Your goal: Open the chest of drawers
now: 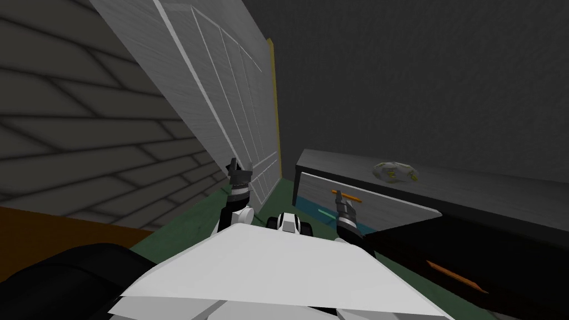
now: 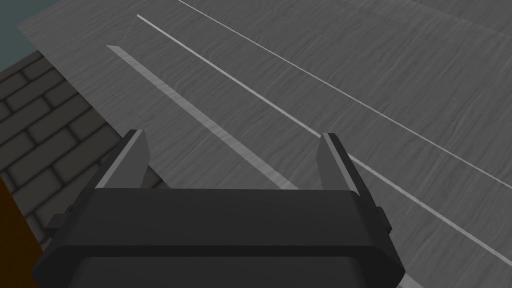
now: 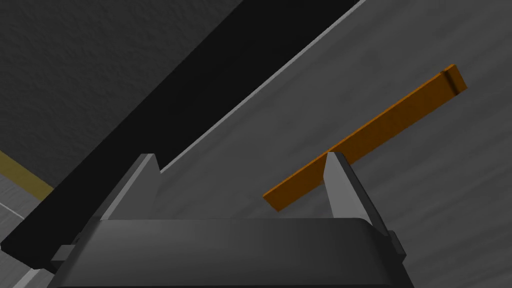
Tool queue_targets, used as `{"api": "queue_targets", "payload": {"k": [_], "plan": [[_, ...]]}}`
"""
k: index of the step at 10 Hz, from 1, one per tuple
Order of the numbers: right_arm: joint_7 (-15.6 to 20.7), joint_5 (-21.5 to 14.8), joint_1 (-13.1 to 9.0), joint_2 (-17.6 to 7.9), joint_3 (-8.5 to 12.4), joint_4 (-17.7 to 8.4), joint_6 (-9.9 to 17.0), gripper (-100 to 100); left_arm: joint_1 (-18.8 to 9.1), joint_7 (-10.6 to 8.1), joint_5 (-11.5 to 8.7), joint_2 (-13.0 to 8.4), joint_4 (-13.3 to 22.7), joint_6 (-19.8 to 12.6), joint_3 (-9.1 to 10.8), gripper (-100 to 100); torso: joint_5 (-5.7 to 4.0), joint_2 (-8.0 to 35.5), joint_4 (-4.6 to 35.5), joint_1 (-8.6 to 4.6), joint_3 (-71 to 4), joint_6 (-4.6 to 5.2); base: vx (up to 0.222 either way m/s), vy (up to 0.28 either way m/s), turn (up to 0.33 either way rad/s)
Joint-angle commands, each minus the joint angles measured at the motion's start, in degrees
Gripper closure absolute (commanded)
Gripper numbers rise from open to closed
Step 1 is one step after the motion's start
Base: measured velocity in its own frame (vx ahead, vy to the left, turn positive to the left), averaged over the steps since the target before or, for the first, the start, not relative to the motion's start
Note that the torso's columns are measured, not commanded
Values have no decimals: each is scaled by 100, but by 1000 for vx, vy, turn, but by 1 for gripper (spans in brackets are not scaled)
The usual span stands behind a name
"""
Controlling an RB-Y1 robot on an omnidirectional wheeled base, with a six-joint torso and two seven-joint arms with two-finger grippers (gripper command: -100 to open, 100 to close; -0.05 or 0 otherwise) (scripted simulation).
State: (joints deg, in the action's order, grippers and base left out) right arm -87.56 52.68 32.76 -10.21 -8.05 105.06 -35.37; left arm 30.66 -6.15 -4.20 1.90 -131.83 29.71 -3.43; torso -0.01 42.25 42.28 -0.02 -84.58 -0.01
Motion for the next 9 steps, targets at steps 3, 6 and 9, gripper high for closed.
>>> {"api": "queue_targets", "payload": {"k": [3,6,9], "plan": [[-736,382,14,-57,-18,-271,-44,-100,1,0,0,0,0,0,0,0,1,4,1,1,2,3,17,-9,128],[-1089,514,19,-93,-27,-368,-63,-100,0,0,0,0,0,0,0,0,0,3,1,1,2,1,14,-9,83],[-1539,743,30,-172,-42,-531,-97,-100,1,0,0,0,0,0,0,0,1,3,1,2,1,2,14,-7,100]]}}
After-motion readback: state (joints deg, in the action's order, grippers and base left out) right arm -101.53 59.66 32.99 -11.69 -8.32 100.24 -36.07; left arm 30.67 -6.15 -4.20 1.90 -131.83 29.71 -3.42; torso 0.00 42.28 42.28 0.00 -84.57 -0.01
